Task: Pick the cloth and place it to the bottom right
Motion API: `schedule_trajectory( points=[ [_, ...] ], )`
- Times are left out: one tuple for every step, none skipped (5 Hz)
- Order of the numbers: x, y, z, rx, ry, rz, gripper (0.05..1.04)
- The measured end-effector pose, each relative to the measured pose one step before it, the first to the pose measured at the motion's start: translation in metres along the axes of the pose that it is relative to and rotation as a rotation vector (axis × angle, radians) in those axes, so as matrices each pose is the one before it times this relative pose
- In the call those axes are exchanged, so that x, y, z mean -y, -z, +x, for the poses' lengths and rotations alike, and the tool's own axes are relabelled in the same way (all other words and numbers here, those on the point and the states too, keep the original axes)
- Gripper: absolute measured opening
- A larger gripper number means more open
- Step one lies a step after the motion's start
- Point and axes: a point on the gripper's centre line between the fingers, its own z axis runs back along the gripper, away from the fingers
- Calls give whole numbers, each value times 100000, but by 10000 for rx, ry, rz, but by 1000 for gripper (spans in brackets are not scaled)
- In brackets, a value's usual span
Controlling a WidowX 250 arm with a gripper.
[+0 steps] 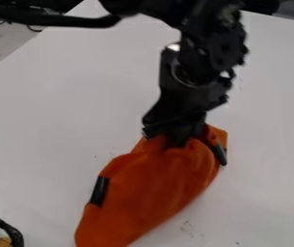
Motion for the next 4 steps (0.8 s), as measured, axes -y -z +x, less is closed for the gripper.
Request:
schedule_trajectory(
  points=[
    [79,1136,-3532,51,600,238,64],
    [183,567,-2758,75,541,114,64],
    [250,1036,-2543,-177,584,272,64],
    [674,872,-1876,-227,290,-232,64]
  ],
)
